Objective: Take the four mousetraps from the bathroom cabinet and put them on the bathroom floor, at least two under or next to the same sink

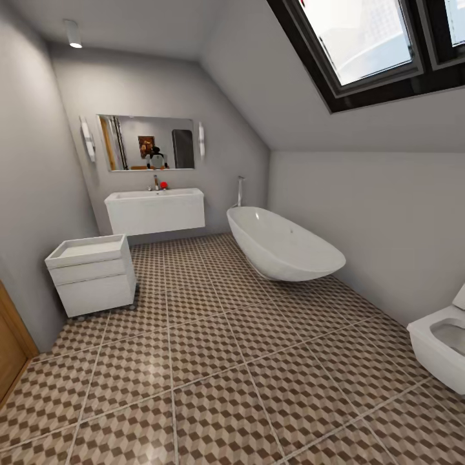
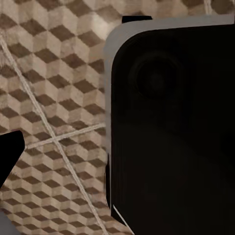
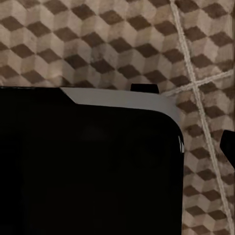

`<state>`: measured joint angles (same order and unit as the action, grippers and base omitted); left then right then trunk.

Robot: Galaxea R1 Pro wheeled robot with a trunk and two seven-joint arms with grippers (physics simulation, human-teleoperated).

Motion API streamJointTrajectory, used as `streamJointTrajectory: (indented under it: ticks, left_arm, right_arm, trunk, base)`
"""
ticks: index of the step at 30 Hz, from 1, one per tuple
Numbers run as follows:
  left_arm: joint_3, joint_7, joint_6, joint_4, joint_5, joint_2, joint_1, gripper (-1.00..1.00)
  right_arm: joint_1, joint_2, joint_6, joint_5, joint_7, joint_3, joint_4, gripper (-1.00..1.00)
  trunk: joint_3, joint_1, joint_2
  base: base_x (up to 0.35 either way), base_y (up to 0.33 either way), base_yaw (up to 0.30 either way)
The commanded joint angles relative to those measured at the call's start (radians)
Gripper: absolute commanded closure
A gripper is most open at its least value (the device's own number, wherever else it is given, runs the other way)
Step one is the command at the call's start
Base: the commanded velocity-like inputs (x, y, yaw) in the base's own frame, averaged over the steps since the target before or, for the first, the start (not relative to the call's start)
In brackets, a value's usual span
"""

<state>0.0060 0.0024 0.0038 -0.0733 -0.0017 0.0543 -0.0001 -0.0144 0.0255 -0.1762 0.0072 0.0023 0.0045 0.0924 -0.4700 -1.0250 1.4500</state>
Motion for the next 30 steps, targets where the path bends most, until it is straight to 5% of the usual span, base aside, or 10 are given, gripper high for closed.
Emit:
streamJointTrajectory:
  ticks: [1,5,6,12,18,30]
  left_arm:
    - [0.0,0.0,0.0,-0.006,0.0,0.006,0.0,-1.0]
    - [0.002,0.001,0.0,-0.028,0.002,0.025,0.0,-1.0]
    - [0.002,0.001,0.0,-0.387,0.002,0.031,0.0,-1.0]
    - [0.005,0.002,0.001,-0.593,0.003,0.043,0.0,-1.0]
    - [0.004,0.002,-0.002,-0.67,0.005,0.04,0.0,-1.0]
    - [0.003,-0.002,-0.005,-0.617,0.006,0.039,0.0,-1.0]
  right_arm:
    - [0.0,-0.001,-0.006,0.0,0.001,0.0,0.006,-1.0]
    - [0.0,-0.003,-0.028,0.002,0.002,0.0,0.028,-1.0]
    - [0.0,-0.003,-0.199,0.002,0.002,0.0,0.264,-1.0]
    - [0.0,-0.003,-0.204,0.002,0.0,0.0,0.455,-1.0]
    - [0.0,0.003,-0.203,0.001,-0.001,0.001,0.564,-1.0]
    - [0.0,0.001,-0.208,0.0,0.004,0.004,0.536,-1.0]
  trunk:
    - [0.0,0.0,0.0]
    - [0.0,0.0,0.0]
    - [0.0,0.0,0.0]
    - [0.0,0.0,0.0]
    - [0.0,0.0,0.0]
    - [0.0,0.0,0.0]
  base:
    - [0.0,0.0,0.0]
    - [0.0,0.0,0.0]
    - [0.0,0.0,0.0]
    - [0.0,0.0,0.0]
    - [0.0,0.0,0.0]
    - [0.0,0.0,0.0]
